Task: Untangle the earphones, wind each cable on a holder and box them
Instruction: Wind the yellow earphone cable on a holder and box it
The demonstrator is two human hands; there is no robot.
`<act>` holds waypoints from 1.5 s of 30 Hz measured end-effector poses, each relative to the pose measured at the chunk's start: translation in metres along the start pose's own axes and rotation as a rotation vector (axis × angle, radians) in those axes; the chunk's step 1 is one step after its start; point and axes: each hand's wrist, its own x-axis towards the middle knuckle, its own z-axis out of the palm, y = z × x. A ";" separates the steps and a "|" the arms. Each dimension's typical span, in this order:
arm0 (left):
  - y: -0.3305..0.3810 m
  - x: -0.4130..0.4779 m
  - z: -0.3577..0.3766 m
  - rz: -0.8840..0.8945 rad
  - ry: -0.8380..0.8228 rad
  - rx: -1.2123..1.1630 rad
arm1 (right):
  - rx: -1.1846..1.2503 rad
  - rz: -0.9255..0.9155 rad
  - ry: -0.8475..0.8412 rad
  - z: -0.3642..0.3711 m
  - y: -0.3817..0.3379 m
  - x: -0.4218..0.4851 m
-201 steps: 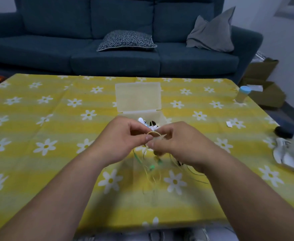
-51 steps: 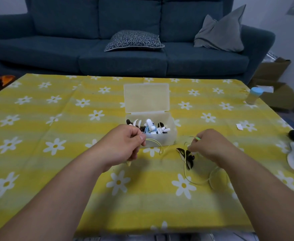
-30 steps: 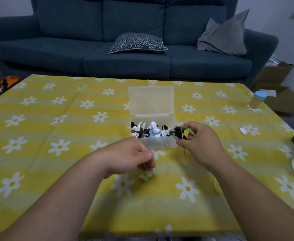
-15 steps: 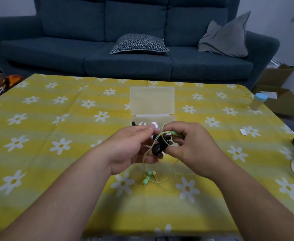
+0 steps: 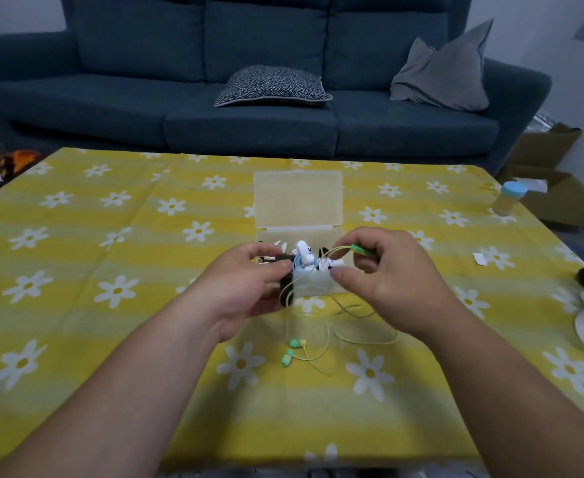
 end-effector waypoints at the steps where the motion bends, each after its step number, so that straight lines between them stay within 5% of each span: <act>1: -0.001 0.002 -0.002 0.036 0.059 0.071 | 0.015 0.023 0.032 -0.003 0.001 0.000; 8: -0.001 0.007 -0.009 0.278 0.255 0.124 | 0.123 0.216 0.191 -0.015 0.015 0.008; 13: 0.004 0.006 -0.008 0.219 0.236 -0.314 | 0.242 0.169 -0.149 -0.016 0.007 0.003; 18: 0.006 0.005 -0.007 0.288 0.353 -0.305 | -0.113 0.311 -0.426 -0.012 0.004 -0.001; 21: 0.005 0.004 -0.010 0.368 0.415 -0.148 | -0.234 0.312 -0.390 -0.010 0.006 -0.001; 30: -0.001 -0.005 0.009 0.368 0.056 -0.096 | -0.147 0.120 -0.251 0.009 -0.003 0.003; 42: -0.005 -0.009 0.019 0.313 -0.068 0.049 | 0.038 0.160 0.032 0.011 0.004 0.009; 45: -0.007 -0.008 0.021 0.355 0.022 0.105 | 0.116 0.203 0.056 0.013 0.007 0.011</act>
